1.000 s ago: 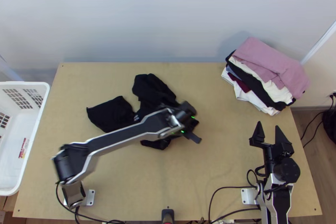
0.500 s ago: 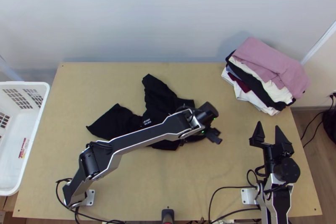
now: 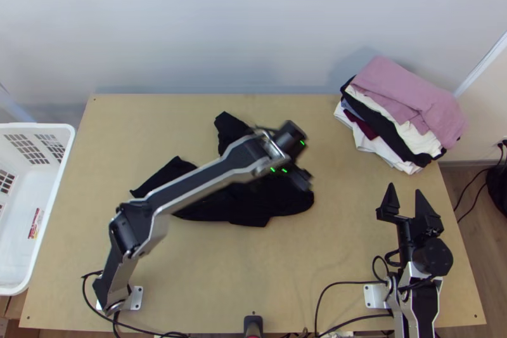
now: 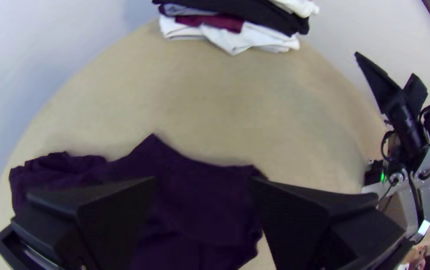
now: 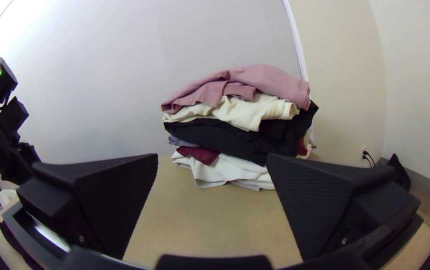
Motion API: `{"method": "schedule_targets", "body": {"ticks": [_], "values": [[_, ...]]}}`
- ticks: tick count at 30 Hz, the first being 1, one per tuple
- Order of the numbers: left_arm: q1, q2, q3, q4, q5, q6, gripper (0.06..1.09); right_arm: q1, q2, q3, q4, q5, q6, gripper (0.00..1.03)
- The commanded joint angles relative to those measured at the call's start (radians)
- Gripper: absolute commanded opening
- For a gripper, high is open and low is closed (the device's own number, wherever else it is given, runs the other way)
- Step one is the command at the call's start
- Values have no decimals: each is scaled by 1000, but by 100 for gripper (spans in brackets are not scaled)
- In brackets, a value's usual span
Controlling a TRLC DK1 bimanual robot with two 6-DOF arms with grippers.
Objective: Fold the t-shirt
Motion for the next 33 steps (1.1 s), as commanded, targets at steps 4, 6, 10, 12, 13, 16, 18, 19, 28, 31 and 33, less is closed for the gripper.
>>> {"method": "schedule_targets", "body": {"ticks": [4, 6, 10, 12, 13, 16, 18, 19, 28, 31, 33], "values": [[12, 22, 11, -115, 3, 139, 84, -4, 4, -4, -22, 13, 11, 98], [11, 27, 5, -114, 3, 144, 74, -4, 4, -4, -22, 13, 11, 98], [-3, 42, 2, -117, 3, 161, 63, -4, 4, -4, -22, 13, 11, 98], [-14, 54, 7, -117, 3, 161, 63, -4, 4, -2, -22, 13, 11, 98], [-20, 59, 10, -117, 4, 159, 63, -4, 4, -4, -22, 13, 11, 98], [-40, 76, 10, -117, 3, 158, 63, -4, 4, -4, -22, 13, 11, 98], [-49, 90, 16, -117, 4, 155, 63, -4, 4, -4, -22, 13, 11, 98], [-54, 96, 18, -117, 4, 153, 63, -5, 4, -4, -22, 13, 11, 98], [-75, 146, 30, -109, 4, 147, 63, -5, 4, -4, -22, 13, 11, 98], [-75, 163, 30, -97, 4, 139, 59, -4, 4, -4, -22, 13, 11, 98], [-74, 171, 31, -61, 3, 139, 14, -5, 4, -4, -22, 13, 11, 98]]}}
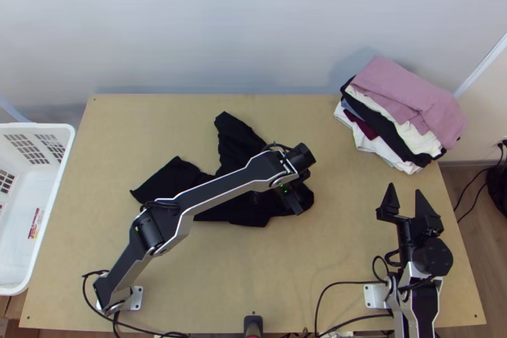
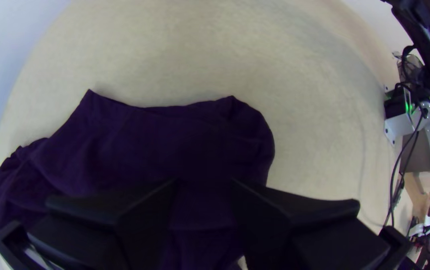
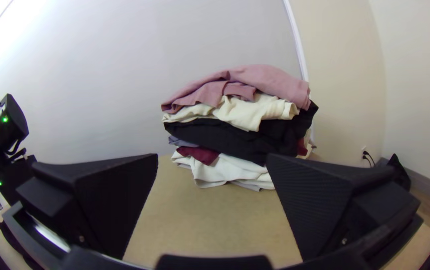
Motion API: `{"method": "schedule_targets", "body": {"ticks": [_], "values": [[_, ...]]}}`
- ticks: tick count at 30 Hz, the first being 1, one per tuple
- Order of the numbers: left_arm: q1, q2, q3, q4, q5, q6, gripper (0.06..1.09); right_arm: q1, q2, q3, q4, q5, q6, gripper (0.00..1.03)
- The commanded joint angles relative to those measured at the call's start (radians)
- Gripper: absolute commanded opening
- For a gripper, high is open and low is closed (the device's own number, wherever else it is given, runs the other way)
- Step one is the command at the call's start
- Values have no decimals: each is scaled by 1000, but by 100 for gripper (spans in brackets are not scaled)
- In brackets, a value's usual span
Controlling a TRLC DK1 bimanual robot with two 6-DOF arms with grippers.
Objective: Fold the t-shirt
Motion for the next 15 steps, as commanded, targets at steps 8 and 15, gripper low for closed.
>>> {"method": "schedule_targets", "body": {"ticks": [8, 15], "values": [[63, 53, 160, 36, 4, -88, 9, -5, 4, -4, -22, 13, 11, 98], [98, 3, 204, 67, 3, -100, 9, -5, 4, -4, -22, 13, 11, 98]]}}
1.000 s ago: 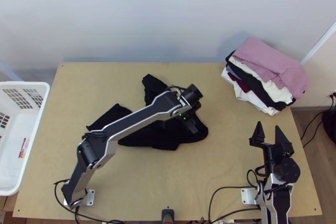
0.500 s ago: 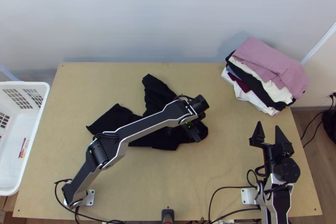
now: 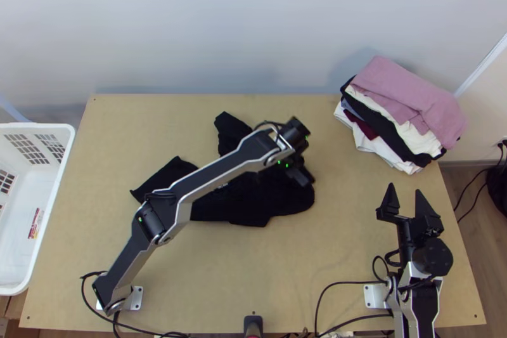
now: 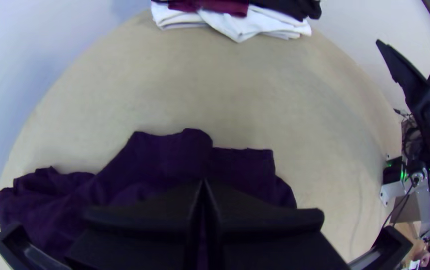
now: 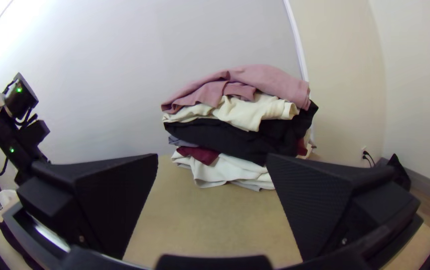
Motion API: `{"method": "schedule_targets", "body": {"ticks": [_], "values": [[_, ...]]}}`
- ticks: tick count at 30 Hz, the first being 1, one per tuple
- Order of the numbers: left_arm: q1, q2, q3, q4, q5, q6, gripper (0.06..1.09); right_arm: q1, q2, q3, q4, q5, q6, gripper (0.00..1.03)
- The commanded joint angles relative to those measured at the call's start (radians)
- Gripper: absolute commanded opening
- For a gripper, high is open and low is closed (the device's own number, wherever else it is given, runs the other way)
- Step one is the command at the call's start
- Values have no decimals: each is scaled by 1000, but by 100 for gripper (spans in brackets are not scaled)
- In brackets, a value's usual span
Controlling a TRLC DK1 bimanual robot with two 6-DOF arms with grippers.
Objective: Fold the t-shirt
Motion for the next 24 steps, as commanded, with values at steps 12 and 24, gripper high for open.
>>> {"method": "schedule_targets", "body": {"ticks": [12, 24], "values": [[48, 5, 24, 84, 3, -69, 9, -5, 4, -4, -22, 13, 11, 98], [97, 97, 32, 221, -77, -158, 9, 108, 4, -4, -22, 11, 11, 98]]}}
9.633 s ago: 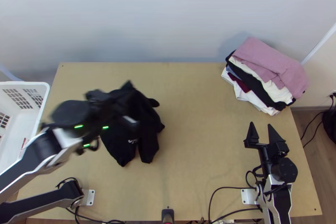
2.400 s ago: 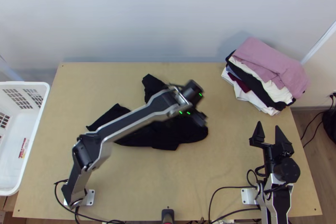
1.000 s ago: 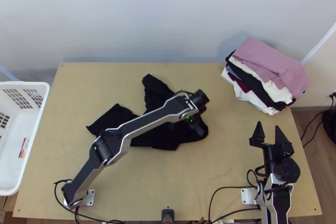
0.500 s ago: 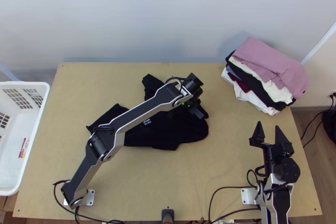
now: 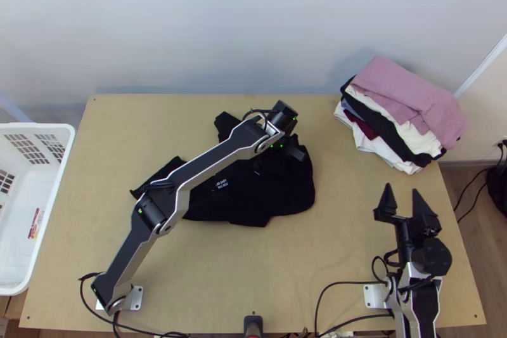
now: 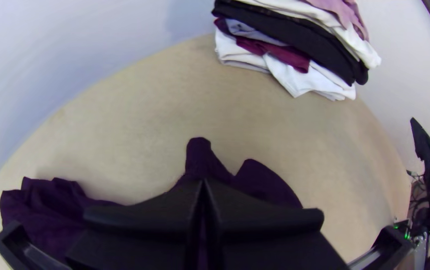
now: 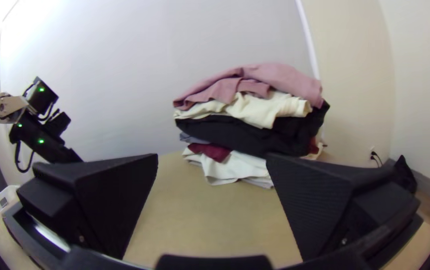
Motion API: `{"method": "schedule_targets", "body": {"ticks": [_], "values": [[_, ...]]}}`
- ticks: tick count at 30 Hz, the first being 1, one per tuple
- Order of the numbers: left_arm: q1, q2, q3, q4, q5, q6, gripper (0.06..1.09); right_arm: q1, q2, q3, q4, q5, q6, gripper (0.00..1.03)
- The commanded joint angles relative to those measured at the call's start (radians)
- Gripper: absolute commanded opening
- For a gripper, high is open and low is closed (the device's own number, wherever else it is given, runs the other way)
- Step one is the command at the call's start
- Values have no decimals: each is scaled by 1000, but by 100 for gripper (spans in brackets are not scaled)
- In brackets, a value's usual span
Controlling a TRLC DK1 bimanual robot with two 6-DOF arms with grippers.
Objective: Fold the t-shirt
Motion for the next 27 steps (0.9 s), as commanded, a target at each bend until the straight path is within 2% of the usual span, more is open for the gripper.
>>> {"method": "schedule_targets", "body": {"ticks": [1, 5, 13, 18, 21, 23, 27], "values": [[10, 51, 24, 38, -29, -44, 9, 52, 4, -4, -22, 11, 11, 98], [16, 80, 24, 87, -55, -60, 9, 55, 4, -4, -22, 11, 11, 98], [10, 100, 26, 82, -57, -65, 9, 61, 4, -4, -22, 11, 14, 98], [16, 99, 26, 67, -57, -67, 9, 182, 4, -4, -24, 10, -2, 98], [27, 93, 26, 48, -57, -67, 9, 182, 3, -4, -20, 10, -9, 98], [37, 90, 24, 35, -57, -65, 9, 174, 3, -2, -7, 10, 37, 98], [57, 74, 22, 10, -57, -65, 9, 185, 11, 18, -33, 8, 31, 98]]}}
